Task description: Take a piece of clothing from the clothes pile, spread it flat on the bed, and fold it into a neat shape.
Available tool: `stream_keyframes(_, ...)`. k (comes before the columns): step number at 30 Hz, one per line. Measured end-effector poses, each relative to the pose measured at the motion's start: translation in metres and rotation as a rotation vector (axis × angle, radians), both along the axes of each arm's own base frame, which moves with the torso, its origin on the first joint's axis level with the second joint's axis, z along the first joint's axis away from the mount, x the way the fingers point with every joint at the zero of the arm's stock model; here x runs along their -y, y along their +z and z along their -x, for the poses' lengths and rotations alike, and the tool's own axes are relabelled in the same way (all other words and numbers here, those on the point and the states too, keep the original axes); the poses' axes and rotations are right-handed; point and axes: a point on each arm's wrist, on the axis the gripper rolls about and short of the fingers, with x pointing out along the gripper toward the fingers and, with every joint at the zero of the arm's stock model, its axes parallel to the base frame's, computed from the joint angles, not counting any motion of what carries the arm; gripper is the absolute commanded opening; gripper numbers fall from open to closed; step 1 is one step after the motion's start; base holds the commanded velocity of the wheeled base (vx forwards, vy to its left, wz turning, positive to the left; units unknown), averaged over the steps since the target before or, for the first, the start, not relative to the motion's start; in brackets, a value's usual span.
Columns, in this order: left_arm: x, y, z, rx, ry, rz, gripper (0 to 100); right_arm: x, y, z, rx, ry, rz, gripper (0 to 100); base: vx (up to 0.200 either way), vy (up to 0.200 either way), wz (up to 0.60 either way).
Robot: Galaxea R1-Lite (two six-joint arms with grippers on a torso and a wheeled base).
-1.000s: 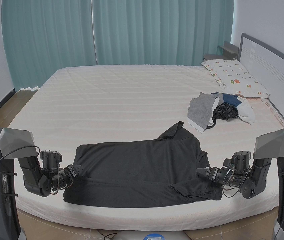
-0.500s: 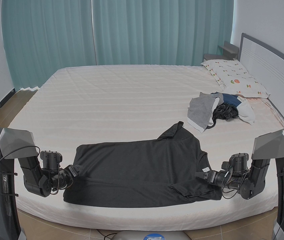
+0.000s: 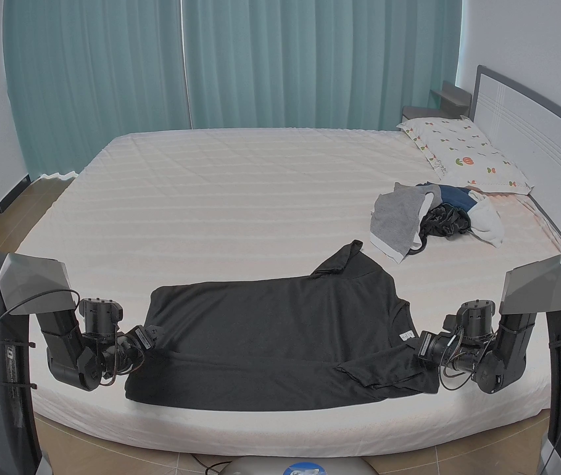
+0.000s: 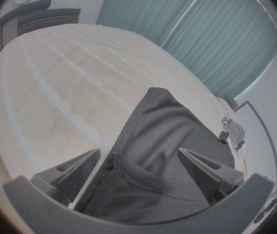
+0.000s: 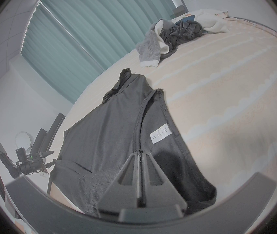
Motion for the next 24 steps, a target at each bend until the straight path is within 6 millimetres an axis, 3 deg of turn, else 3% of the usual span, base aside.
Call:
stream_keyframes(14,-0.0004,-0.0030,-0.0006,0.003,0.021,-0.016,100,0.0082,0.0083,0.0022,0.090,-0.040,-0.011,0,0.000,0.000,0.00)
stream_keyframes(24,-0.0007,-0.0008,-0.0033,0.032,0.029,-0.006,100,0.0069,0.0021,0.0048,0.088,-0.034,-0.008,0,0.000,0.000,0.00)
